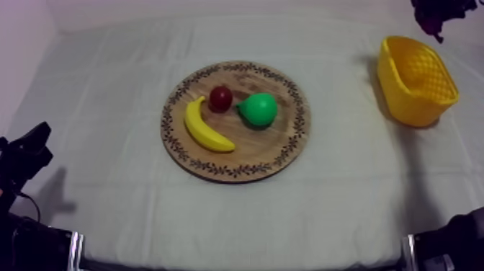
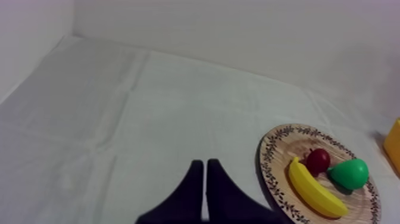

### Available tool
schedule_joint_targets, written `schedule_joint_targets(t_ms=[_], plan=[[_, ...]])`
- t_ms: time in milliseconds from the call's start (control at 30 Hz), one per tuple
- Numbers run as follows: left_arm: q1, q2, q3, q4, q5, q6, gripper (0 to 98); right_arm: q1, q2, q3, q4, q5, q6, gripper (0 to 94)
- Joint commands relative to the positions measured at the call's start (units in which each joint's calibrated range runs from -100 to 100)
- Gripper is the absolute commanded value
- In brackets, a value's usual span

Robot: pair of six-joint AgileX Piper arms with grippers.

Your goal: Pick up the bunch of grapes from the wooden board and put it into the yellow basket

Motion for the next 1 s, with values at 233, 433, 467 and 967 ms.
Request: schedule_joint_targets(t_ms=[233, 433, 467, 967], plan=[[0.00, 0.00, -0.03, -0.03, -0.03, -0.01, 0.1, 0.92, 5.36, 2.31, -0.01, 6.40, 1.91, 30.7], [0.00, 0.00, -0.03, -0.03, -0.03, -0.01, 0.1, 1.66, 9.40, 3.72, -0.21, 9.23, 3.00, 31.1], [0.00, 0.00, -0.03, -0.03, -0.03, -0.01, 0.1, 1.79, 10.17, 3.88, -0.26, 9.32, 3.12, 31.1], [0.00, 0.00, -0.03, -0.03, -0.03, -0.01, 0.1, 2.07, 17.52, 4.62, -3.04, 2.12, 5.97, 61.3]])
